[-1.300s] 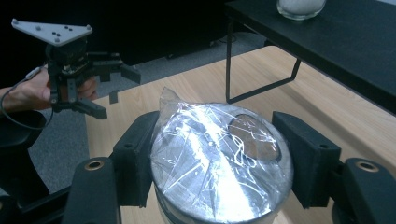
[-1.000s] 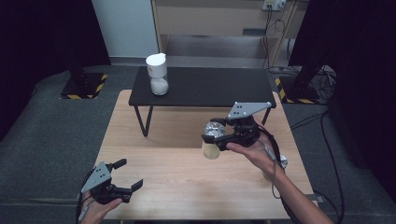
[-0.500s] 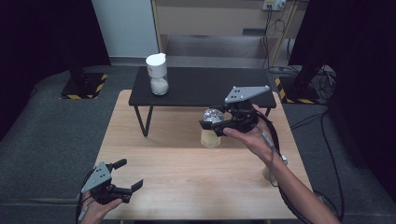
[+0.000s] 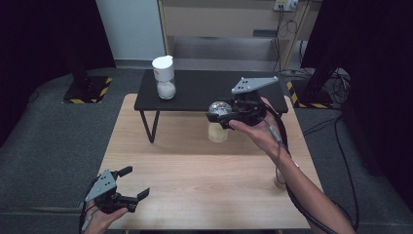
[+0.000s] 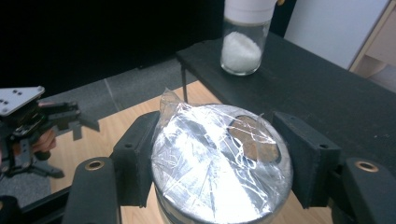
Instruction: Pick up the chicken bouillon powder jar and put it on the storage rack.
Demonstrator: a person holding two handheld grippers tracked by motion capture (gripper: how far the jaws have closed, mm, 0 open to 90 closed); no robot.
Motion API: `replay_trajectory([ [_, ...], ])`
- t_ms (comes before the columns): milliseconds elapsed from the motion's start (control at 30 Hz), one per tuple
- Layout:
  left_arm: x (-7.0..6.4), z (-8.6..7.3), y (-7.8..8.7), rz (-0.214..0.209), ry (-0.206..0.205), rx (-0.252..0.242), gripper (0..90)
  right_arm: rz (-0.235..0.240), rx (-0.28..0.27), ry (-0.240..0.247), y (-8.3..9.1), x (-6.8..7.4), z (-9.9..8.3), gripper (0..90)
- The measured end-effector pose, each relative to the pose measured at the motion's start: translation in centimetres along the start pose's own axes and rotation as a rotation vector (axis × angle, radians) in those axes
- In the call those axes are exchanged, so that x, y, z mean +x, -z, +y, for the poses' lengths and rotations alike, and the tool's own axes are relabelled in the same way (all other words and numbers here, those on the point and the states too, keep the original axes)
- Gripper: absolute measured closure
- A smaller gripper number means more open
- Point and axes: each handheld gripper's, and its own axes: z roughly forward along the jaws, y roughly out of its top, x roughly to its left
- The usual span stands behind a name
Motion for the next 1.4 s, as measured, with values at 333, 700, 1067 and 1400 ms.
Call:
replay_trajectory([
  [333,0.1,0.0,0.1,-0.001,0.002,-0.002,0.0,-0.048,-0.003,-0.006,-0.7,-0.6,1.5,35.2],
  [700,0.1,0.0,0.1,0.003,0.003,-0.002,0.0,-0.092,-0.002,-0.035,-1.7,-1.3,2.6,35.2],
  [1067,0.1,0.0,0.1,0.003,0.003,-0.001,0.0,-0.126,-0.019,-0.057,-2.5,-2.0,3.5,35.2],
  [1400,0.1,-0.1,0.1,0.004,0.001,-0.002,0.0,-0.179,-0.028,-0.070,-3.6,-2.4,4.4,35.3],
])
